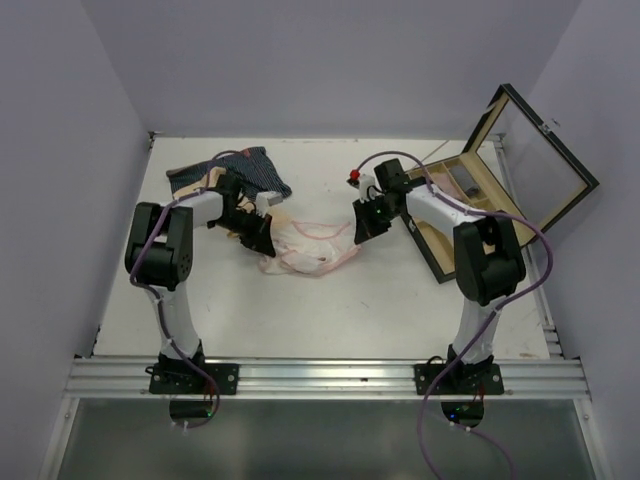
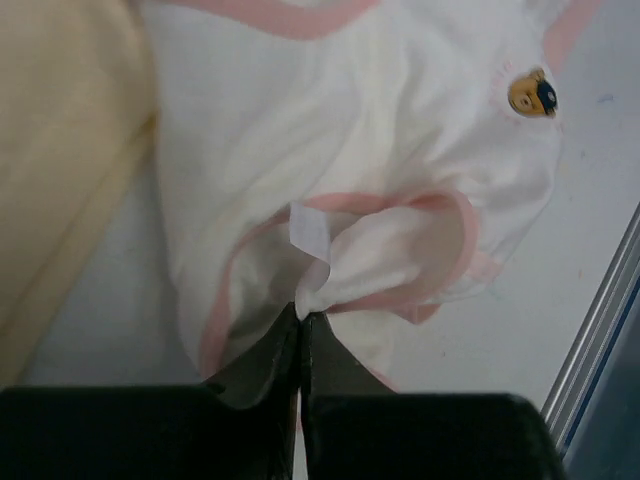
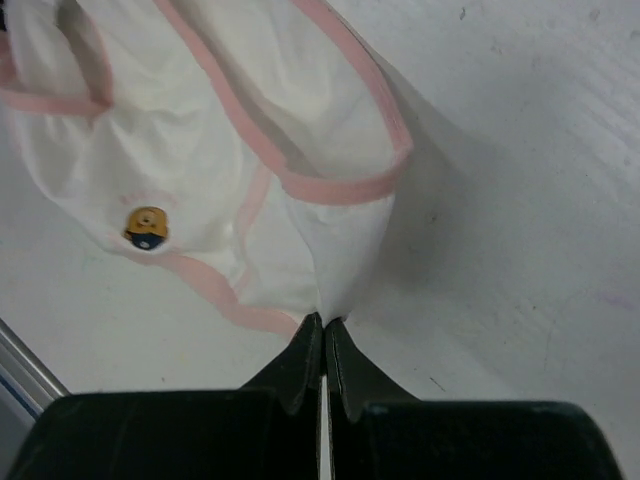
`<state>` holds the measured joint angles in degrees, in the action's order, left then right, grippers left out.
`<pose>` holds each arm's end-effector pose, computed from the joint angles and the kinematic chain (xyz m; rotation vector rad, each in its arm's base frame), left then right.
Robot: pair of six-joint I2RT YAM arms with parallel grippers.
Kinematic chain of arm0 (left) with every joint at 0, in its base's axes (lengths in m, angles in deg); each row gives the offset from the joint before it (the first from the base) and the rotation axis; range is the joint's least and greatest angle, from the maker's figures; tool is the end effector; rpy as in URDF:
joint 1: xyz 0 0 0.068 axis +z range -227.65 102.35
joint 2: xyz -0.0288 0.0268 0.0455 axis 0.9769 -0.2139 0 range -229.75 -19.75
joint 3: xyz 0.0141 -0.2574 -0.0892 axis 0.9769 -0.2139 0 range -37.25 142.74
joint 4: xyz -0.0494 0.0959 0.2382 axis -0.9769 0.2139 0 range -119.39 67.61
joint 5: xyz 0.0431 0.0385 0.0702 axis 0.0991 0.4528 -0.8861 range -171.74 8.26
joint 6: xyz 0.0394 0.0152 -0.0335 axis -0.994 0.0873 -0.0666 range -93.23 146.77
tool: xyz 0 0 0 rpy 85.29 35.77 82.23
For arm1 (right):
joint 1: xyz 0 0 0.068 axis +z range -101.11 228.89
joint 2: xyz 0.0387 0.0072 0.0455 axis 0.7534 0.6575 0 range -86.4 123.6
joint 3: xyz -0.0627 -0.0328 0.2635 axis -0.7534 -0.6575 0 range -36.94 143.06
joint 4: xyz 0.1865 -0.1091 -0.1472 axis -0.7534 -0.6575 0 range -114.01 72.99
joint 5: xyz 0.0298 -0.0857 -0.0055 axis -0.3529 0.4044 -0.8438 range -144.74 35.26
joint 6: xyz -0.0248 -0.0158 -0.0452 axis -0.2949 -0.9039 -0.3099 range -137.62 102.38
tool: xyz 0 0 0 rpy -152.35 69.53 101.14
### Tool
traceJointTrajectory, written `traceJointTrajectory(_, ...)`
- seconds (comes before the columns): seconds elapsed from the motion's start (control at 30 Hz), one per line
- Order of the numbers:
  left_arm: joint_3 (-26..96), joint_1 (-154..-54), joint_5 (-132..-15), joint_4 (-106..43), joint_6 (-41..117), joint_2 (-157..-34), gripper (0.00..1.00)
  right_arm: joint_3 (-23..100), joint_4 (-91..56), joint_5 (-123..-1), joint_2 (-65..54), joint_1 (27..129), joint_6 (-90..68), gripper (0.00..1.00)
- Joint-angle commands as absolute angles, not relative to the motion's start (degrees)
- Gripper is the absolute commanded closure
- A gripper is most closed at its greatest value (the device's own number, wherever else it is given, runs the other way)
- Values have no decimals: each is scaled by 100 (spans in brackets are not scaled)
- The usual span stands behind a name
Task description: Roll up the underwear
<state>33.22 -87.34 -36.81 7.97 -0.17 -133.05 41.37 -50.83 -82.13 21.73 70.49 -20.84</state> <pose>0.3525 -0.0858 0.1356 0.9281 2.5025 -1.0559 0.3580 0.1593 0.2000 -0.7227 2.5754 0.7422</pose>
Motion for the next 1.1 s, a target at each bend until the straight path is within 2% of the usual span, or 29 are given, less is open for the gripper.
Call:
traceJointTrajectory(0.0, 3789, -8459, -3998, -249, 1560, -13453, 95, 4339, -5251, -7874, 2433, 7016, -2210, 100)
traceJointTrajectory(0.17, 3851, -8450, -3973, -496, 1702, -13366, 74, 4357, -5216, -7636, 2680, 6998, -2219, 100)
traceJointTrajectory(0.23, 3781, -8442, -3780, -296, 1186, -13033, 64, 4357, -5216, -7644, 2768, 6989, -2193, 100)
traceJointTrajectory(0.27, 3711, -8450, -3648, -250, 679, -12866, 62, 4357, -5216, -7645, 2777, 6981, -2175, 100)
traceJointTrajectory(0.5, 2289, -8450, -3884, -206, -1460, -10566, 61, 4383, -5243, -7715, 2847, 6954, -1894, 100)
traceJointTrajectory(0.6, 1884, -8625, -4007, 30, -2164, -10150, 59, 4410, -5260, -7732, 2865, 6954, -1850, 100)
traceJointTrajectory(0.8, 1048, -9574, -4860, -705, -2789, -10061, 56, 4524, -5339, -7803, 2961, 6954, -1814, 100)
traceJointTrajectory(1.07, 1152, -9698, -4878, -1331, -3465, -10500, 55, 4507, -5374, -7829, 2953, 6954, -1814, 100)
